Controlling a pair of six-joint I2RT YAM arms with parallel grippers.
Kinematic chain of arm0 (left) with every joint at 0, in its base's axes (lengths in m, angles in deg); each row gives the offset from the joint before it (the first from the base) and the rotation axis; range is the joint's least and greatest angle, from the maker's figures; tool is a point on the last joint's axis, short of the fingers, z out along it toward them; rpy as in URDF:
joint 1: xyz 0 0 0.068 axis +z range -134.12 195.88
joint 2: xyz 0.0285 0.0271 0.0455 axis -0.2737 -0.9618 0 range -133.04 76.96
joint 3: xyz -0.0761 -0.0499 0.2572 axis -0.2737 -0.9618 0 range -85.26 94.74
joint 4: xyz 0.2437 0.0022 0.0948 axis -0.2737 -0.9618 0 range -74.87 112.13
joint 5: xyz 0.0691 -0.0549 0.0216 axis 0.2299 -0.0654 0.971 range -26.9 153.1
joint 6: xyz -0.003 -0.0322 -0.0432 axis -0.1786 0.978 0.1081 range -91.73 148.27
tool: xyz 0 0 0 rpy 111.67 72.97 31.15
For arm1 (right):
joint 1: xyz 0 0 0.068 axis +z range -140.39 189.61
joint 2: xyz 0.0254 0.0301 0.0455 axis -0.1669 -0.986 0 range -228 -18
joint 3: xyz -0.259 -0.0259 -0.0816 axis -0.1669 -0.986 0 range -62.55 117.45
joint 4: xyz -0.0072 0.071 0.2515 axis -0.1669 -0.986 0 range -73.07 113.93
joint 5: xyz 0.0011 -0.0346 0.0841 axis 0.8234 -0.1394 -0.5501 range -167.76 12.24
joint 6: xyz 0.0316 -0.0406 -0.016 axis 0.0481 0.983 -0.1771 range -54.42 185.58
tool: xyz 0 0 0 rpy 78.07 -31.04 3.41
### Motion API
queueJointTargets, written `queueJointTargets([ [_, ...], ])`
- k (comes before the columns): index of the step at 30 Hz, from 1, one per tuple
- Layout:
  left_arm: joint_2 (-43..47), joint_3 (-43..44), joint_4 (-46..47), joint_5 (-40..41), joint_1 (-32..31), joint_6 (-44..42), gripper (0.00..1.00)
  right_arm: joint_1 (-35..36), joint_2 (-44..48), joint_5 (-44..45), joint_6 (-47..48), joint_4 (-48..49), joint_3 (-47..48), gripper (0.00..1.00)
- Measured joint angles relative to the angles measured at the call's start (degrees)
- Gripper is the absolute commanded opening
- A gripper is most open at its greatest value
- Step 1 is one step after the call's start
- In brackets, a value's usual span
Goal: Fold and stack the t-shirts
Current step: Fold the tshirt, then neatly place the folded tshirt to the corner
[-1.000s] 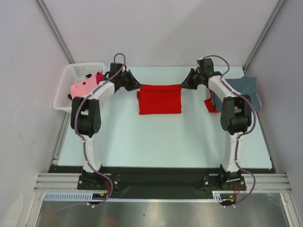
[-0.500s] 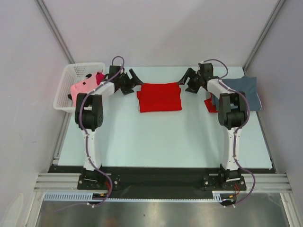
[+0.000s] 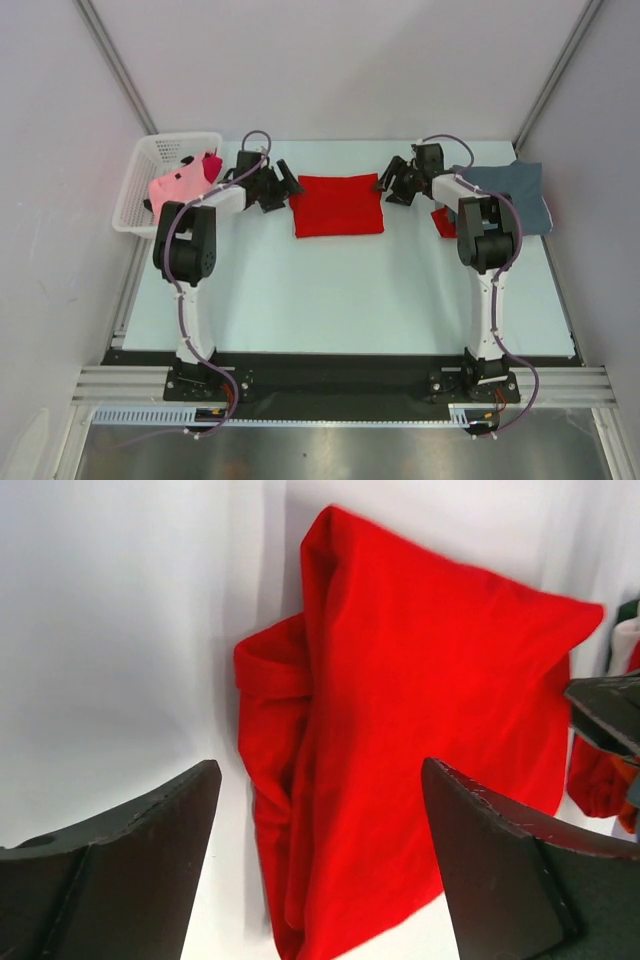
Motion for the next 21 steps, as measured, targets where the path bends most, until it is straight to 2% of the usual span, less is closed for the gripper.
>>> queueJointTargets([
  [5,-2.5,1.1,-0.5,1.0,-0.9,0.5,0.83,1.1,-2.7,1.1,0.0,-0.1,3.5,0.59],
  [6,-3.0,2.0,-0.6,1.4,-1.0,0.6,0.80,1.3,-3.2,1.3,0.0,-0.1,4.2,0.54],
  [11,-6.0,5.6,-0.5,2.4,-1.4,1.9,0.68,2.1,-5.9,2.4,-0.2,-0.9,8.2,0.49],
  [12,-6.6,6.3,-0.4,2.7,-1.5,2.1,0.67,2.3,-6.2,2.7,-0.2,-1.0,8.7,0.43],
  [14,-7.8,7.7,0.1,3.3,-1.7,2.9,0.64,2.5,-6.6,3.6,-0.2,-1.0,9.3,0.40],
  [16,-8.5,8.1,1.3,4.3,-1.9,3.8,0.57,2.9,-7.2,3.9,-0.5,-0.7,9.7,0.35],
  [17,-8.9,8.2,1.9,4.7,-2.0,4.5,0.50,3.0,-7.4,4.1,-0.9,-0.5,9.9,0.35],
  [20,-10.1,8.7,3.4,6.0,-2.2,6.0,0.35,3.3,-8.3,4.9,-1.3,-0.6,11.2,0.25],
  [21,-10.6,8.9,4.1,6.5,-2.3,6.5,0.22,3.4,-8.9,5.4,-1.3,-0.9,12.0,0.17],
])
